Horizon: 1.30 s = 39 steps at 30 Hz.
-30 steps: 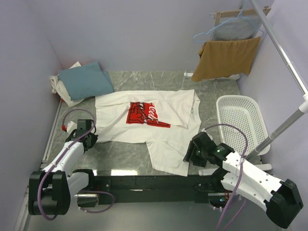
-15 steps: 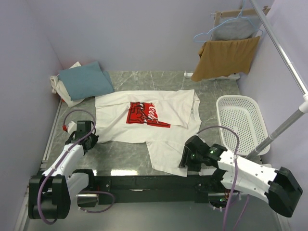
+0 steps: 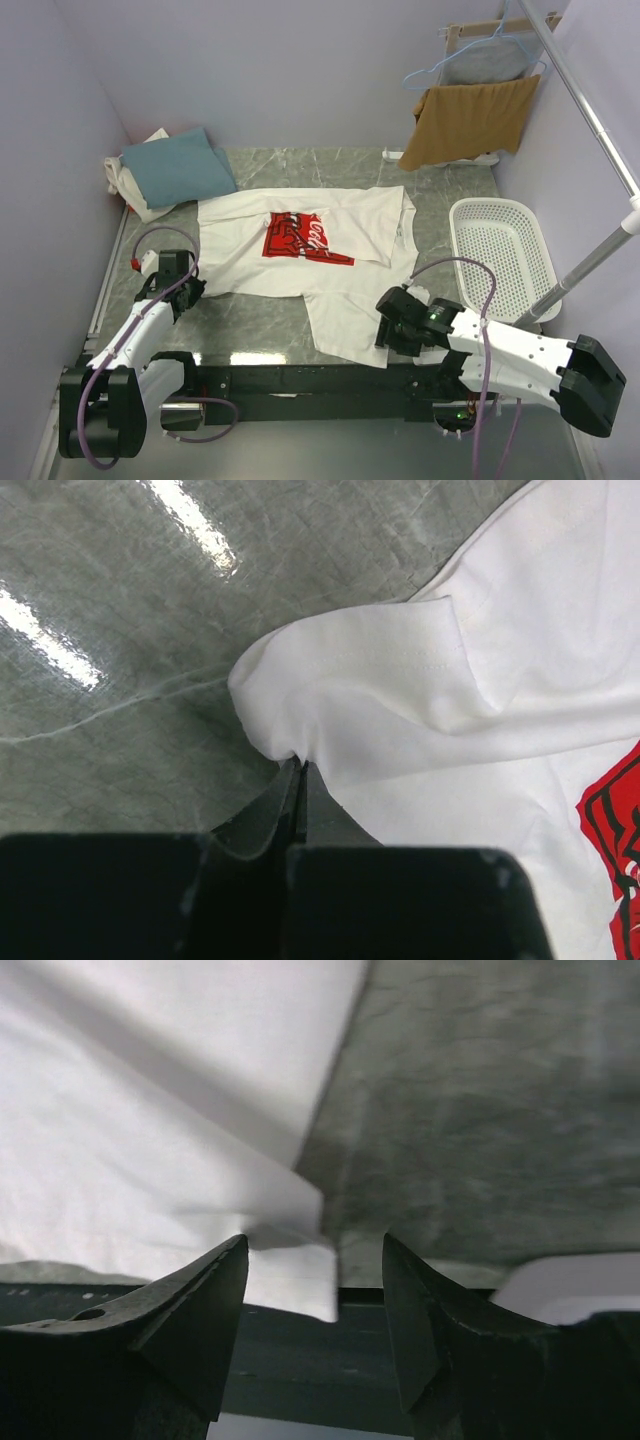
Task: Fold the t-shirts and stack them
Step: Grap the side of the flattened tshirt closest away from the robot with both arms
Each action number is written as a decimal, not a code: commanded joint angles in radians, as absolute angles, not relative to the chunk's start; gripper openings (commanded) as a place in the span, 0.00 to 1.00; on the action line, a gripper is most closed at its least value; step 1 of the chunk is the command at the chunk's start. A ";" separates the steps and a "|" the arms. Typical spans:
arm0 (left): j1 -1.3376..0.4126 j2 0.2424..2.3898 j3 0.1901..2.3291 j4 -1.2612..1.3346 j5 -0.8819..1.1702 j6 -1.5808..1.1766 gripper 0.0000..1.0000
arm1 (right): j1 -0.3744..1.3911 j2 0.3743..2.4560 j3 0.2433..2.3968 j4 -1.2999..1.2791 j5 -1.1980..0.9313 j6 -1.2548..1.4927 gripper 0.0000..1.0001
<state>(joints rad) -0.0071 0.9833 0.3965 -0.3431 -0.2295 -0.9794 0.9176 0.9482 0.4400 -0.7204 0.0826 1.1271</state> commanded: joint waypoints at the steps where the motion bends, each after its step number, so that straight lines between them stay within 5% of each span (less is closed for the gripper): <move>1: -0.003 0.968 0.387 -0.308 -0.210 -0.954 0.01 | 0.939 0.894 0.468 -0.867 0.229 1.203 0.64; 12: -0.003 0.965 0.393 -0.316 -0.202 -0.948 0.01 | 0.950 1.008 0.390 -0.563 0.066 1.141 0.55; 15: -0.003 0.957 0.393 -0.319 -0.199 -0.950 0.01 | 0.951 1.040 0.376 -0.494 0.025 1.124 0.41; 16: -0.003 0.956 0.394 -0.321 -0.201 -0.948 0.01 | 0.950 1.046 0.368 -0.480 0.015 1.121 0.22; 18: -0.003 0.950 0.399 -0.331 -0.196 -0.946 0.01 | 0.951 1.045 0.368 -0.462 0.005 1.121 0.02; 19: -0.003 0.940 0.400 -0.337 -0.196 -0.945 0.01 | 0.951 1.036 0.377 -0.472 0.014 1.126 0.00; 29: -0.018 0.789 0.465 -0.474 -0.063 -0.985 0.01 | 0.954 0.648 0.630 -1.012 0.274 1.216 0.00; 39: -0.083 0.700 0.523 -0.621 -0.018 -1.069 0.01 | 0.953 0.476 0.721 -1.172 0.365 1.319 0.00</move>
